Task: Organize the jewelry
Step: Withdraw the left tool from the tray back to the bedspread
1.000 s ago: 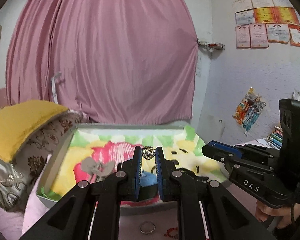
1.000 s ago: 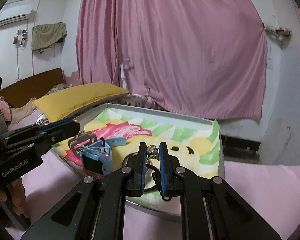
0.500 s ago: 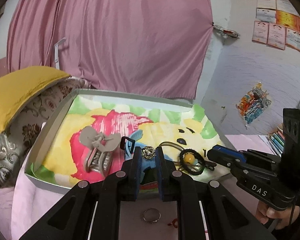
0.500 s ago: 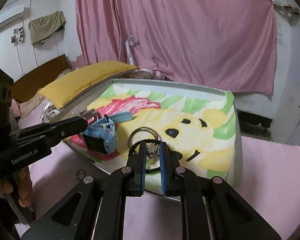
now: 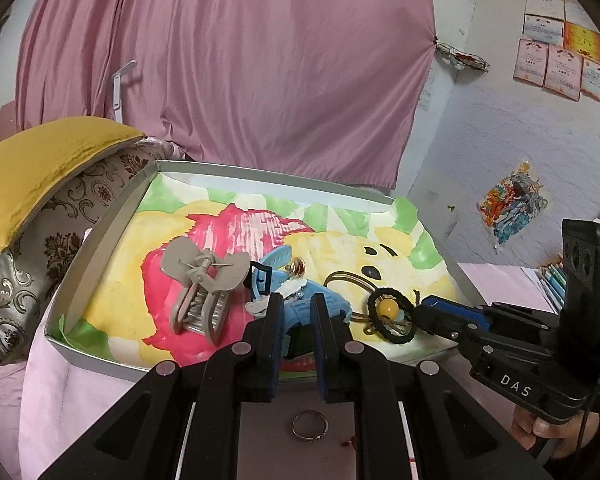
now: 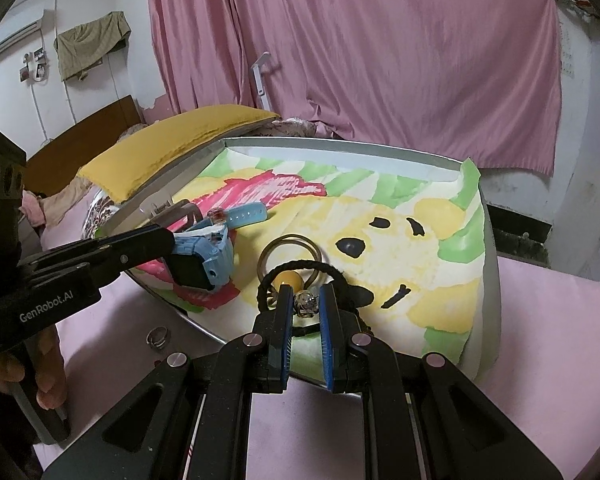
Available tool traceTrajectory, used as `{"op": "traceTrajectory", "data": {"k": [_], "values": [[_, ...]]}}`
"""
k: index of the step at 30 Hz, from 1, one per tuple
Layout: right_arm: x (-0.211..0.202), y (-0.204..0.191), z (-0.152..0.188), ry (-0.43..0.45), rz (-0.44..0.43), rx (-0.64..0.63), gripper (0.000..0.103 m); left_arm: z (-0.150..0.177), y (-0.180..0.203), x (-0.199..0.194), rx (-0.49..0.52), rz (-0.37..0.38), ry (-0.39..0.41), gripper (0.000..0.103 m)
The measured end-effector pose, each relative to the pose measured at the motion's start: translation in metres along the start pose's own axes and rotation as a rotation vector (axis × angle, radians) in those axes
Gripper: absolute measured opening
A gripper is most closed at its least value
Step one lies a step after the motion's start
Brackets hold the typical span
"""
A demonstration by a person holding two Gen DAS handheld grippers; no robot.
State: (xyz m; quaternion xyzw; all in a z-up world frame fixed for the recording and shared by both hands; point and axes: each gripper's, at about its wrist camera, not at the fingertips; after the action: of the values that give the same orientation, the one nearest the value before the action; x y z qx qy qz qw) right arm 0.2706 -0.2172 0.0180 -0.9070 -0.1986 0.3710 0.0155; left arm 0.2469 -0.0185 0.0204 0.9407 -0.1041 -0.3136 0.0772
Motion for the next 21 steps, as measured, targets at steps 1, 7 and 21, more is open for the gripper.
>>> {"op": "traceTrajectory", "data": {"k": [1,7,21], "values": [[0.001,-0.001,0.0,-0.004,-0.004,0.0,0.011,0.0,0.0,0.0,-0.001,0.0,0.0,0.013],[-0.001,0.003,0.0,0.013,-0.009,0.018,0.03,0.0,0.0,-0.002,0.001,-0.005,0.009,0.013],[-0.056,0.005,0.009,0.298,0.057,0.014,0.089,0.002,0.004,-0.046,0.035,-0.036,0.232,0.074]]}}
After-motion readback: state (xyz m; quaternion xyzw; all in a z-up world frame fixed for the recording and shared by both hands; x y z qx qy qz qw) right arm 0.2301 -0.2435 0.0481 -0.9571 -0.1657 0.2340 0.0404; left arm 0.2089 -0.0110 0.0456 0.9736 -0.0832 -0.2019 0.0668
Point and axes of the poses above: each gripper's, at about its wrist camera, not at the fingertips, and x roughly the way its jaws point, y to its right, z to its underside, and after that the axes turned 3 degrees about x, right-handed
